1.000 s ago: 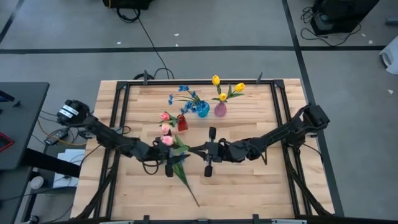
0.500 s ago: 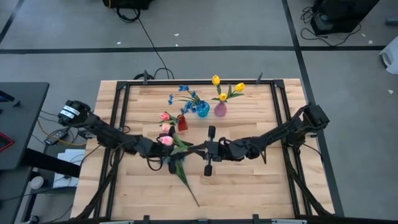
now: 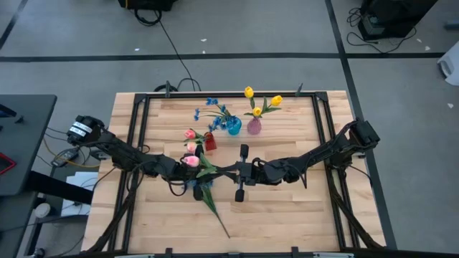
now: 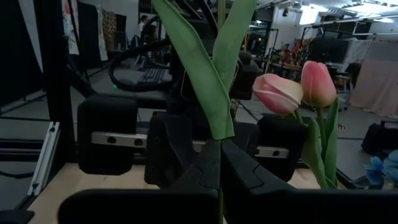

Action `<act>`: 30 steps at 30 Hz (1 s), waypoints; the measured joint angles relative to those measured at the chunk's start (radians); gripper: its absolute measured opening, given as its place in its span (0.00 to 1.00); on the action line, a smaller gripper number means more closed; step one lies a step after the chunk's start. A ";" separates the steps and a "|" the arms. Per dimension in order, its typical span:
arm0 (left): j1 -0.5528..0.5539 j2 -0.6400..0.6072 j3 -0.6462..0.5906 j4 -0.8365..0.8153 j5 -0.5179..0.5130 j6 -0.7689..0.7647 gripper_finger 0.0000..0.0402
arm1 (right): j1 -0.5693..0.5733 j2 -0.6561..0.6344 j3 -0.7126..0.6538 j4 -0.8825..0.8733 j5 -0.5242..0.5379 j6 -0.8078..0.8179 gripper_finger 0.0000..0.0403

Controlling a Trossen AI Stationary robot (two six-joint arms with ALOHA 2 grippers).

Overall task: Sort flowers into vase by color
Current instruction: Put the pink flower into the red vase

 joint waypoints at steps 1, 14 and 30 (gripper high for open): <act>0.000 0.000 0.000 -0.001 0.000 0.008 0.17 | 0.000 0.000 0.000 -0.004 0.000 0.001 0.02; -0.019 -0.064 -0.009 -0.067 -0.015 0.072 0.01 | 0.031 -0.036 0.000 -0.095 0.021 0.035 0.19; -0.118 -0.369 -0.023 -0.551 -0.429 0.235 0.00 | 0.106 -0.200 -0.116 -0.406 0.230 0.171 0.22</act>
